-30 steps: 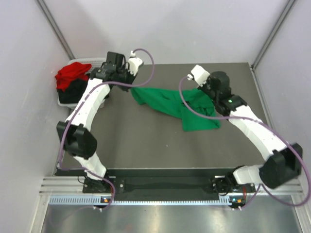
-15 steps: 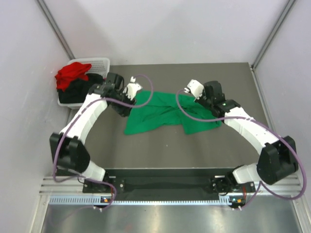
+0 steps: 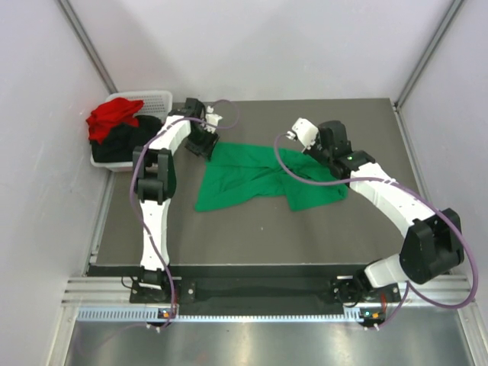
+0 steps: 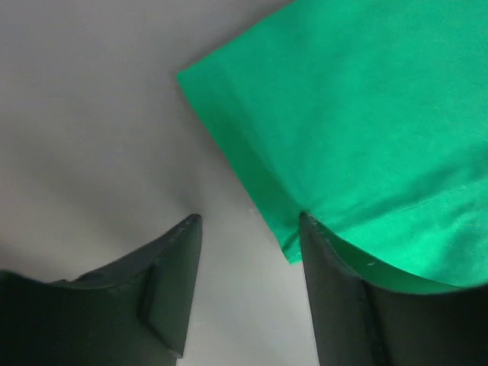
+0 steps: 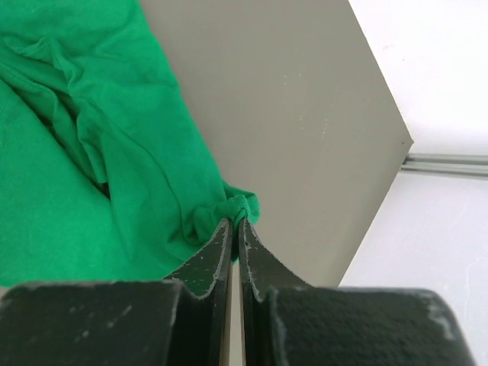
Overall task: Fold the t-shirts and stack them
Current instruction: Flatten the tshirt out
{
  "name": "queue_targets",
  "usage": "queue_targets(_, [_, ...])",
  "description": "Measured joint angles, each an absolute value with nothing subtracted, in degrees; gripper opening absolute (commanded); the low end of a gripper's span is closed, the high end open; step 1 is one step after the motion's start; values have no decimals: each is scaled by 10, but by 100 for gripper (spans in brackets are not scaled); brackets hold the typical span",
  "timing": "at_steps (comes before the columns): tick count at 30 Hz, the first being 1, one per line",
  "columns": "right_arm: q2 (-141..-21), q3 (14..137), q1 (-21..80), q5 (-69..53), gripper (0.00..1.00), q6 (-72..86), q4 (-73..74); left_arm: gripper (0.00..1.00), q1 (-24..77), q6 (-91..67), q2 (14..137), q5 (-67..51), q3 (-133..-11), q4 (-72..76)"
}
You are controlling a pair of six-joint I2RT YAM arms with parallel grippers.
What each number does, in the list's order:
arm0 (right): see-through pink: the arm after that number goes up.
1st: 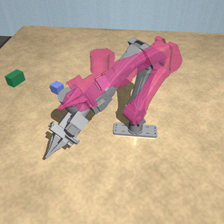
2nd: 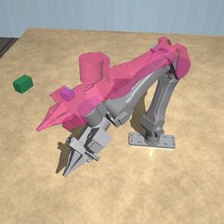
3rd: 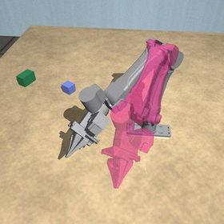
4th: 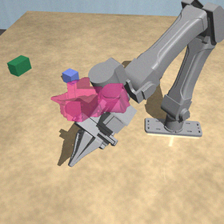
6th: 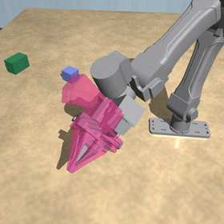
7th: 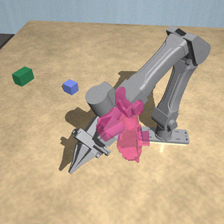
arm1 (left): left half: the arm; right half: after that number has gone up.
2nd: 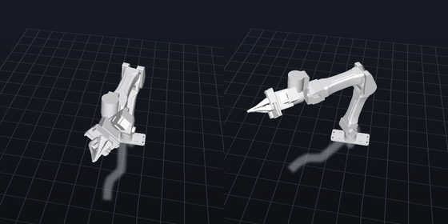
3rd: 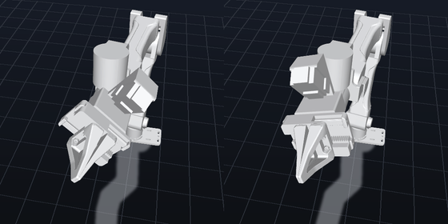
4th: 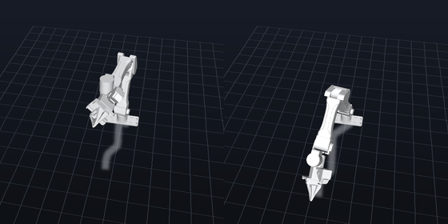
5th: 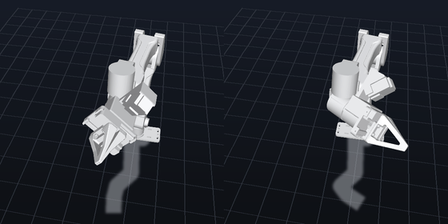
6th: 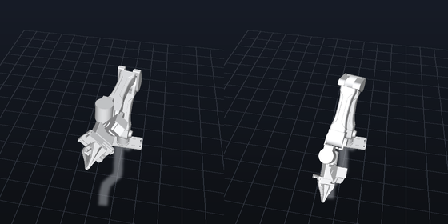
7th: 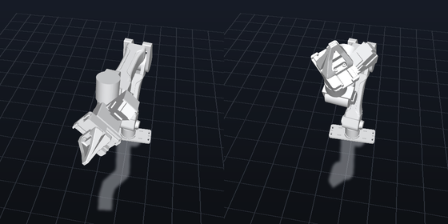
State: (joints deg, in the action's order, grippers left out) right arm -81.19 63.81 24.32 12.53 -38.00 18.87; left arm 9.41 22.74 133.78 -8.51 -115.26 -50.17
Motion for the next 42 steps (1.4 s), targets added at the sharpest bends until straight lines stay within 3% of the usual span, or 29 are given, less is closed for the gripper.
queue_targets(11, [-832,639,243,125,0,-385,189,47,58,152,1356,-144,-1184,-540])
queue_targets(26, [-842,639,243,125,0,-385,188,43,65,128,1340,-189,-1144,-545])
queue_targets(29, [-843,639,243,125,0,-385,187,36,65,124,1340,-189,-1144,-545])
queue_targets(35, [-851,639,243,126,0,-386,184,0,65,121,1340,-193,-1144,-545])
queue_targets(42, [-857,638,243,142,0,-392,160,0,64,121,1339,-211,-1145,-547])
